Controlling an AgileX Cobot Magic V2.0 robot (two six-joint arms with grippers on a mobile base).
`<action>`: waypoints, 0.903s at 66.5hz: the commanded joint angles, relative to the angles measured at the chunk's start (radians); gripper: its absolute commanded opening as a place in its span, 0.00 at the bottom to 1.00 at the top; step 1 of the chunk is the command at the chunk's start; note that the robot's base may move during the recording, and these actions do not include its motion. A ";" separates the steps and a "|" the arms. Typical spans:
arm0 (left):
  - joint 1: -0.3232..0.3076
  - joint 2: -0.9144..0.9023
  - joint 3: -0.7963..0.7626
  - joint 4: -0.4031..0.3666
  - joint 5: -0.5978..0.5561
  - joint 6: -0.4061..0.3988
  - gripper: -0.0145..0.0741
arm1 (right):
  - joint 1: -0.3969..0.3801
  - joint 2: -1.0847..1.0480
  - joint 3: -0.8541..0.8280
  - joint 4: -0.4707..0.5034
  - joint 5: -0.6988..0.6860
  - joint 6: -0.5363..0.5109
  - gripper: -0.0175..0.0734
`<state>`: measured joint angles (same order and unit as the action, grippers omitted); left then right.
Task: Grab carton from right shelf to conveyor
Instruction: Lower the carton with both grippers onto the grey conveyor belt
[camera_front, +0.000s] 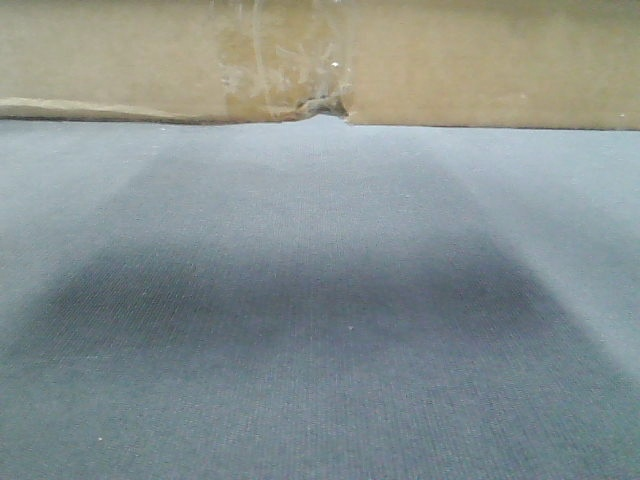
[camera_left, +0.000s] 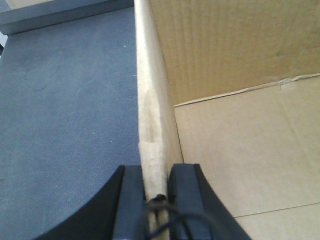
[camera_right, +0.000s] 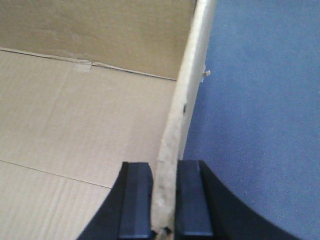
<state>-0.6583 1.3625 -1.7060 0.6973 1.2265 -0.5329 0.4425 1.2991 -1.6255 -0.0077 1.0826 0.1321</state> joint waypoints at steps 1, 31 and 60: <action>0.000 -0.008 -0.003 0.077 -0.005 0.005 0.14 | -0.001 -0.013 -0.004 0.002 -0.021 -0.016 0.12; 0.000 -0.008 -0.003 0.077 -0.005 0.005 0.14 | -0.001 -0.013 -0.004 0.002 -0.021 -0.016 0.12; 0.000 -0.008 -0.003 0.075 -0.005 0.005 0.14 | -0.001 -0.013 -0.004 0.008 -0.073 -0.016 0.12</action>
<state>-0.6583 1.3625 -1.7060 0.7059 1.2265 -0.5329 0.4425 1.2991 -1.6255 0.0000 1.0551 0.1321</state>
